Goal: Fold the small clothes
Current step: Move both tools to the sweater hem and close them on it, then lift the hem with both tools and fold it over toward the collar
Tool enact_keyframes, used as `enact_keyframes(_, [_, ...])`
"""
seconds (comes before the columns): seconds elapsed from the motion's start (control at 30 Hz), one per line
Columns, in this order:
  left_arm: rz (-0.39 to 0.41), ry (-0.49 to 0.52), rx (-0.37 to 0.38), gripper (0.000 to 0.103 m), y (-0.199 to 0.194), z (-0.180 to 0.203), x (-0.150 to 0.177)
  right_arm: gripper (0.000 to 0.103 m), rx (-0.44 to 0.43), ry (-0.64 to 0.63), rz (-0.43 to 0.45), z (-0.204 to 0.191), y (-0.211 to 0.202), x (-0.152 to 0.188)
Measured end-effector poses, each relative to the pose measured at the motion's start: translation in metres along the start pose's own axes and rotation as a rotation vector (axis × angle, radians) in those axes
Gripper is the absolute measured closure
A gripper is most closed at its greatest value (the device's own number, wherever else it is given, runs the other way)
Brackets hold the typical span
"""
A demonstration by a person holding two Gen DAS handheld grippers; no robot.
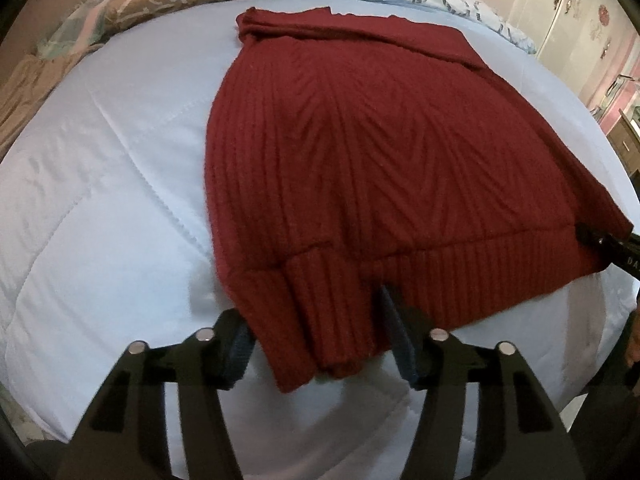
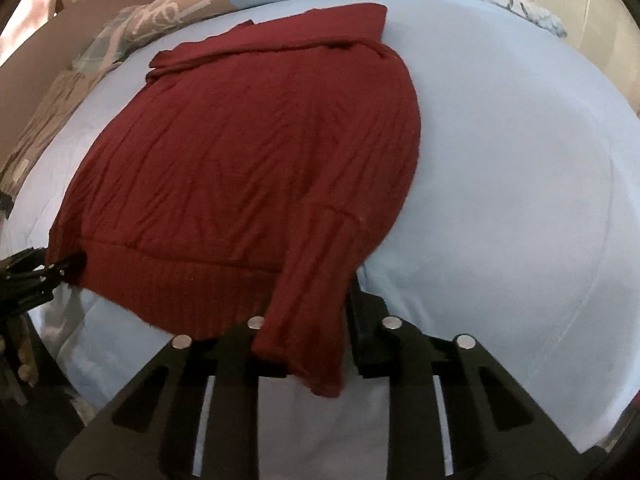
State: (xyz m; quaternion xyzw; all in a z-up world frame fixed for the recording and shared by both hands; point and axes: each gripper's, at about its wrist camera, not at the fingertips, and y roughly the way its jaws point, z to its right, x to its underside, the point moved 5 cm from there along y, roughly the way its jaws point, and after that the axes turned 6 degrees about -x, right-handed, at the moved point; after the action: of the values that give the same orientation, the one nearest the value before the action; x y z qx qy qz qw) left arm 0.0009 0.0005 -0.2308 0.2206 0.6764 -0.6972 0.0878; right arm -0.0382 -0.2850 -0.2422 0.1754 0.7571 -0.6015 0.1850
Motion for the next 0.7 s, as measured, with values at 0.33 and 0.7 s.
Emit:
enact_keyframes(0.33, [0.008,-0.032,0.046,0.074,-0.007,-0.009,0.001,0.085,-0.07,0.104,0.023,0.02,-0.011,-0.002])
enact_keyframes(0.7, [0.006,-0.033,0.067,0.08,-0.011,-0.014,0.003,0.085,-0.077,0.097,0.034,0.019,-0.017,-0.003])
